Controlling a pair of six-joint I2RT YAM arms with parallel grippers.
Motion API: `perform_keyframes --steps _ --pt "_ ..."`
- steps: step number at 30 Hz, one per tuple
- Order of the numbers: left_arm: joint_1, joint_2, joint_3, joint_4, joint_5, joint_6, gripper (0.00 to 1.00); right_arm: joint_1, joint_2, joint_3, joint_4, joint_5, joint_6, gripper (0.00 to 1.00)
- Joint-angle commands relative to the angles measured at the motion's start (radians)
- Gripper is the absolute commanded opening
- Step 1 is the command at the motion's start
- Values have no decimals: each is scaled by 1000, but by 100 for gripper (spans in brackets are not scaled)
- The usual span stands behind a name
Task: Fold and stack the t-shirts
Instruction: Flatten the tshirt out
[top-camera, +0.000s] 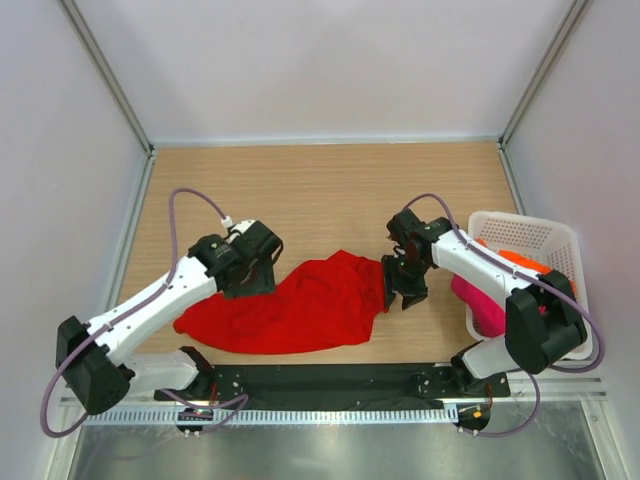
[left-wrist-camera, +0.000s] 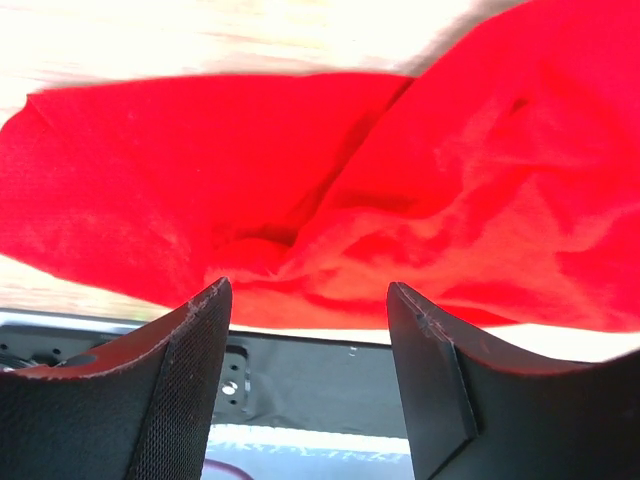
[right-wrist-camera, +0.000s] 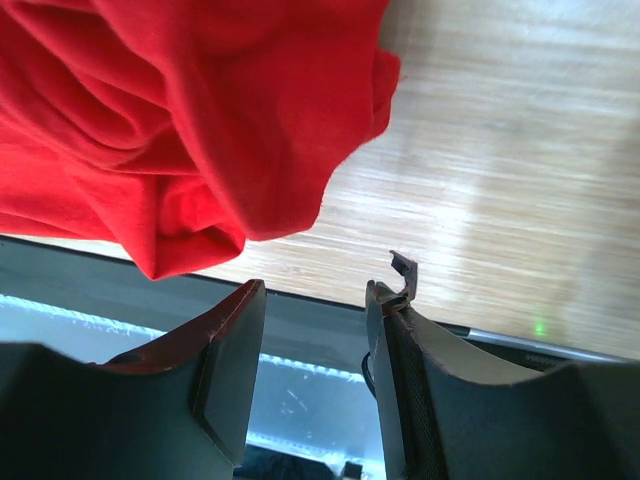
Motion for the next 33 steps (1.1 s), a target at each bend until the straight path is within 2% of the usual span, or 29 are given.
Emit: perform_keyframes --steps 1,5,7,9,14,16,19,23,26,30,31,33 --pt "52 53 -50 69 82 87 65 2 -42 -19 56 -48 39 51" --pt "204 107 -70 120 106 174 65 1 -49 -23 60 -43 36 52" --pt "215 135 -99 192 151 199 63 0 -49 -30 67 -43 39 51" --pt "215 152 -130 221 166 187 57 2 -46 -31 70 -45 37 51" --pt "201 156 -190 252 186 101 30 1 -51 -39 68 -39 34 51" --pt "157 155 -190 216 186 83 25 0 -52 -43 70 -36 31 52" --pt "86 97 -187 173 197 6 25 1 -49 -48 65 -31 25 52" --pt "-4 28 -238 190 316 -89 25 0 -49 -65 76 -37 17 52" --pt "-9 -5 -215 123 292 -97 25 -1 -52 -72 80 -42 20 52" --pt "-6 -48 -155 52 139 -89 31 -6 -66 -89 91 -63 32 52" --pt "0 -29 -149 48 135 -64 36 -6 -72 -94 96 -66 37 52" --pt "8 4 -141 57 170 -39 38 -4 -75 -100 96 -72 42 52"
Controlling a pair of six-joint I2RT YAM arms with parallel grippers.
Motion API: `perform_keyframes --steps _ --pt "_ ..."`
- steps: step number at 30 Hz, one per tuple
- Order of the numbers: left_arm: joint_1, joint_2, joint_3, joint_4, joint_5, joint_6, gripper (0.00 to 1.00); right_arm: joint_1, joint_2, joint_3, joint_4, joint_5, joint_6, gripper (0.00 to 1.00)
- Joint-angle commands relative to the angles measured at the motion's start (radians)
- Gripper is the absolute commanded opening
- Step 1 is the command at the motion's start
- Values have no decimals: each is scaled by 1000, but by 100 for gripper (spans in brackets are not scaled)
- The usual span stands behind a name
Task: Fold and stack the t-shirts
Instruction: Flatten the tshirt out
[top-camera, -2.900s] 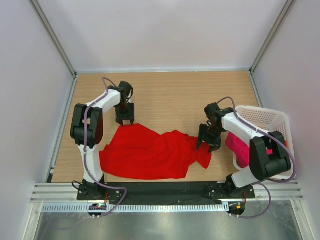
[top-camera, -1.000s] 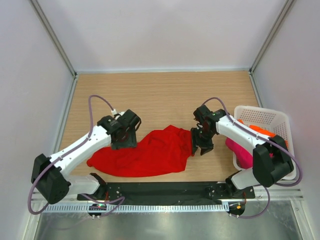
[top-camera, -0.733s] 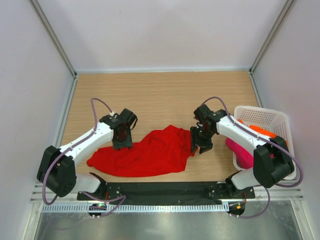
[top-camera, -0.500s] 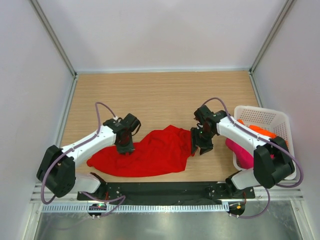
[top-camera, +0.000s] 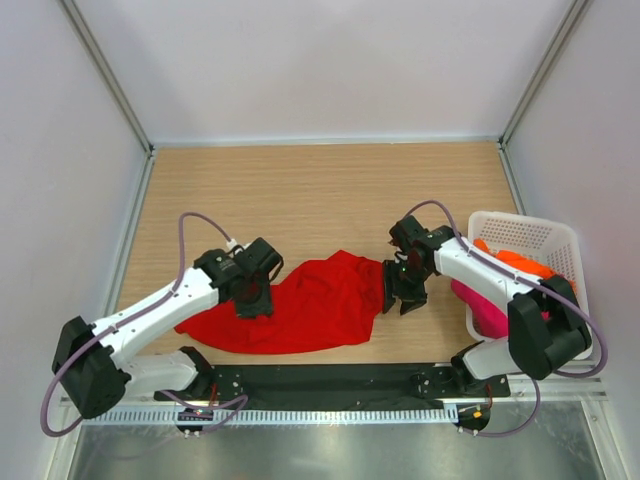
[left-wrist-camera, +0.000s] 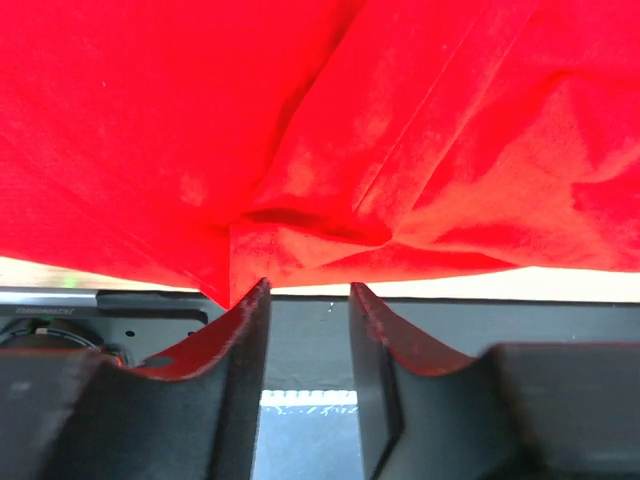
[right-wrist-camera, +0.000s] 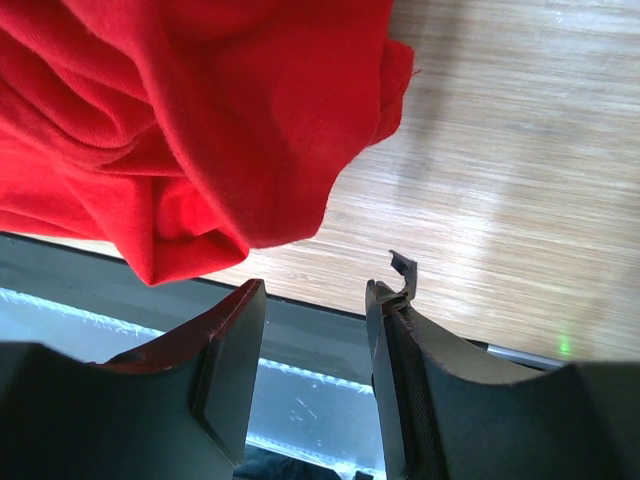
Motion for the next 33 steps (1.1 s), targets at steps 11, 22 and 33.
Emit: perform_keyframes --steps 11,22,33 --pt "69 81 -75 50 -30 63 45 -6 -87 -30 7 -17 20 52" --pt "88 144 -107 138 3 81 43 -8 -95 -48 21 -31 43 52" --pt "93 125 -135 152 52 61 32 -6 -93 -51 23 -26 50 52"
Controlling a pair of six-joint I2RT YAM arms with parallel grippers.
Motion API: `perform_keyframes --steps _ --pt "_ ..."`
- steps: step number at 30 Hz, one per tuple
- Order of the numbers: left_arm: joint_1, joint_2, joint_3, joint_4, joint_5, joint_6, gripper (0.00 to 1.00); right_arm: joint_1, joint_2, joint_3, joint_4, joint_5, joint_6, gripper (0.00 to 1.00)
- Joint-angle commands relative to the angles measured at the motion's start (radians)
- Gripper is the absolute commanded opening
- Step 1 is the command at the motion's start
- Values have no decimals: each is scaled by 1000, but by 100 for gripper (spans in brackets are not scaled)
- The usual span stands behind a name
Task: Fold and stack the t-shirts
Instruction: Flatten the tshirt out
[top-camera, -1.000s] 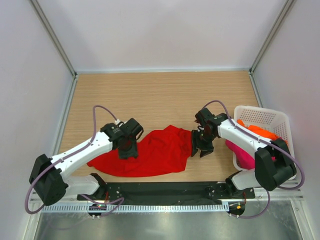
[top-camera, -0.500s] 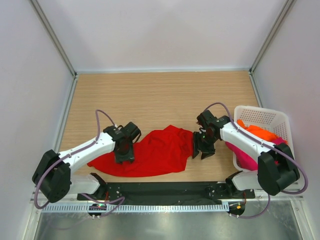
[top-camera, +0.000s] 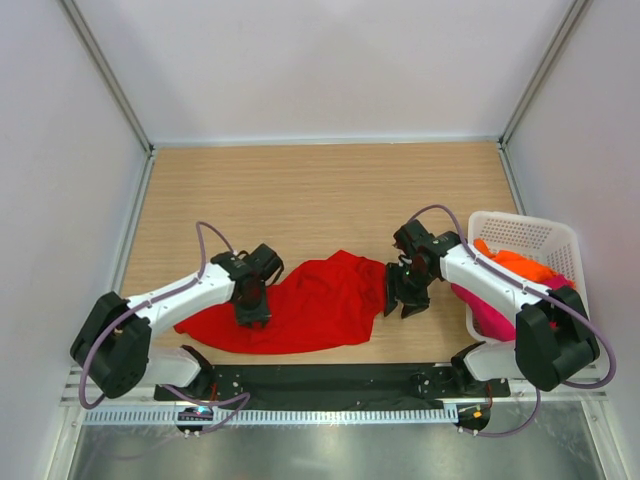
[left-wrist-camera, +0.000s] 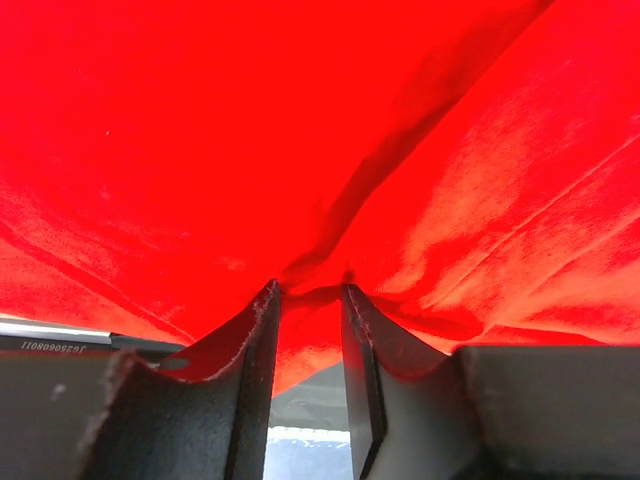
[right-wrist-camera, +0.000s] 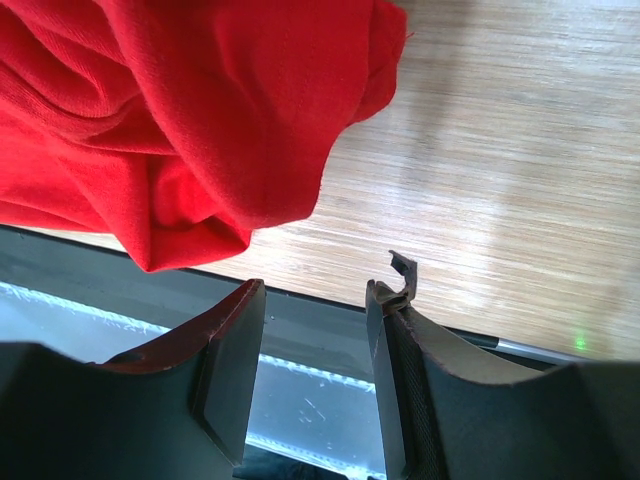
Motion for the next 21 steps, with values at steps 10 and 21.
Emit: perform_keyframes --steps 10,21 --pt "5 -64 -7 -35 29 -52 33 -4 -25 -8 21 -14 19 52" --pt "4 -113 -54 -12 83 -74 39 -5 -44 -25 25 -13 26 52"
